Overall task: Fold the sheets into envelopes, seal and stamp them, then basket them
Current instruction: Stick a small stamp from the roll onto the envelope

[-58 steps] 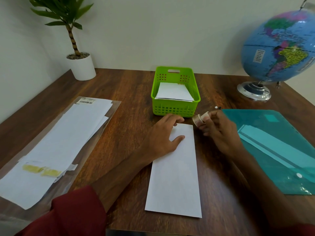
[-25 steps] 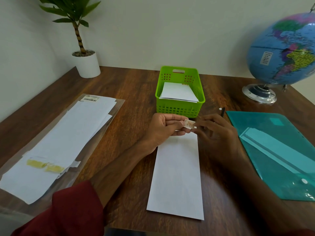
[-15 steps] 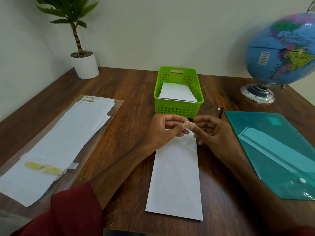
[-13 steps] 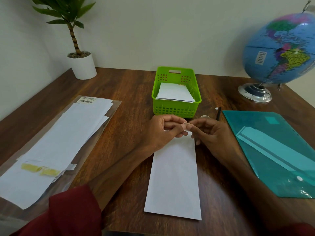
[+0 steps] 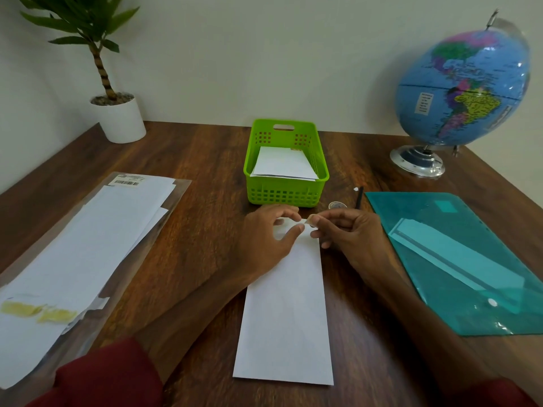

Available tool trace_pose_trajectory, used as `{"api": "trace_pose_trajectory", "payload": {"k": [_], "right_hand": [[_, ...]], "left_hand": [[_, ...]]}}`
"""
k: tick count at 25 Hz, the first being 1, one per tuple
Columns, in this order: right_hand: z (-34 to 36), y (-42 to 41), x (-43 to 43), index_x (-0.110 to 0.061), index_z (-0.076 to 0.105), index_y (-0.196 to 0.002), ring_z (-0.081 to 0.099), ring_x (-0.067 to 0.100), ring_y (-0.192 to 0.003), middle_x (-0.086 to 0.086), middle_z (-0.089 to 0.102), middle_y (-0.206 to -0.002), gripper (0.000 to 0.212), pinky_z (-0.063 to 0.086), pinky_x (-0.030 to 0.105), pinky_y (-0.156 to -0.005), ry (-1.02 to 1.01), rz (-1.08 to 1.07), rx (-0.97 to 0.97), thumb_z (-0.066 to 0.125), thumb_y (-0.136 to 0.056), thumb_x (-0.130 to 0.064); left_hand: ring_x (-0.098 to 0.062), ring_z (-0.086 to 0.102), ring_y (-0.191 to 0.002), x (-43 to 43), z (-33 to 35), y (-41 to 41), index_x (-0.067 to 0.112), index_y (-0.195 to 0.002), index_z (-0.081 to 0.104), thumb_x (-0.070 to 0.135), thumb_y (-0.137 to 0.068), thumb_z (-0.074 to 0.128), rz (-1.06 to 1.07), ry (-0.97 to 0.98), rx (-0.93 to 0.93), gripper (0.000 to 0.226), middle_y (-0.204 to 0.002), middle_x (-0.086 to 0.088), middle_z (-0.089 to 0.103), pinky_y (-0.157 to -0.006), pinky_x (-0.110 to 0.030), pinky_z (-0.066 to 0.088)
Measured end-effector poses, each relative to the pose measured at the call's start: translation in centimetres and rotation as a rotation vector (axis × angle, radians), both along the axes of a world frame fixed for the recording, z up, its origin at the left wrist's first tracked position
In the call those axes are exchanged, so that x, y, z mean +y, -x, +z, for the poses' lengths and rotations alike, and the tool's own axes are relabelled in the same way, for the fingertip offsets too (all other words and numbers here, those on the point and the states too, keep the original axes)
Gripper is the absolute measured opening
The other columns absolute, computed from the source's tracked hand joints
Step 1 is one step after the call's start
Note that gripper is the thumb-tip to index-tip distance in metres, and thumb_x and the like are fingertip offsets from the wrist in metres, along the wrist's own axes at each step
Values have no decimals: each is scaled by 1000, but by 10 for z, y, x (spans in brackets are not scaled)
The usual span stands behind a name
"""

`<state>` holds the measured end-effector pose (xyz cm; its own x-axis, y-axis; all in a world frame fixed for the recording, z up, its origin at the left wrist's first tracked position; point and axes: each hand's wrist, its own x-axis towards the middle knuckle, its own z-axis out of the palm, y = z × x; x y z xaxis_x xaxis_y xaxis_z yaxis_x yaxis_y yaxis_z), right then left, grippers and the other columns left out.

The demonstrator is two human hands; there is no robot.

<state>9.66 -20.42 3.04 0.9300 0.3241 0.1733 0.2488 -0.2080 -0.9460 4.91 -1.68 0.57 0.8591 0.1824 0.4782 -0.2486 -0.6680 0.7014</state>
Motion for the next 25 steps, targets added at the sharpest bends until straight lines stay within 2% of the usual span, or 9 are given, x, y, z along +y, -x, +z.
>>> {"api": "trace_pose_trajectory", "payload": {"k": [2, 5, 8, 14, 17, 22, 25], "right_hand": [[-2, -4, -3, -16, 80, -99, 78, 17, -77, -1, 80, -86, 20, 64, 35, -71, -22, -46, 36, 76, -88, -33], [-4, -5, -5, -20, 80, -100, 78, 16, -82, -4, 81, -89, 19, 63, 35, -75, -19, -40, 56, 77, -87, -34], [-6, -4, -3, -18, 79, -106, 77, 15, -84, -3, 80, -92, 21, 64, 32, -74, -8, -29, 55, 77, -89, -30], [-10, -9, -4, -16, 77, -111, 77, 15, -84, -2, 80, -95, 24, 65, 37, -75, 21, -46, 90, 76, -90, -26], [-12, -11, -4, -18, 78, -109, 76, 15, -82, -3, 80, -93, 20, 65, 36, -77, 61, -56, 106, 74, -91, -27], [-12, -12, -5, -21, 79, -103, 76, 14, -87, -6, 79, -96, 14, 64, 32, -76, 30, -65, 108, 73, -92, -27], [-11, -14, -7, -24, 80, -101, 74, 17, -80, -2, 78, -89, 14, 63, 30, -73, -5, -75, 100, 73, -91, -29]], "left_hand": [[-8, 59, -115, 4, -9, -7, 21, -121, 67, 42, -87, 75, -49, -172, 67, 40, -126, 5, 68, -98, -13, 41], [-11, 49, -131, 9, -19, -12, 27, -139, 53, 64, -85, 59, -87, -293, 229, 65, -142, 7, 56, -112, -27, 35], [-12, 48, -134, 13, -23, -14, 28, -143, 51, 74, -83, 46, -74, -405, 208, 76, -145, 7, 54, -118, -32, 29], [-15, 48, -125, 19, -15, -15, 23, -143, 51, 68, -86, 54, -105, -498, 134, 72, -136, 3, 56, -110, -33, 38], [-15, 41, -123, 20, -14, -14, 20, -145, 49, 65, -85, 61, -122, -479, 153, 75, -132, 0, 49, -105, -28, 35], [-14, 41, -120, 19, -10, -13, 25, -137, 54, 58, -83, 68, -144, -499, 74, 65, -129, 1, 47, -100, -22, 32], [-15, 46, -117, 16, -12, -12, 24, -136, 55, 58, -84, 66, -127, -479, 55, 64, -126, 1, 53, -101, -28, 39]]}}
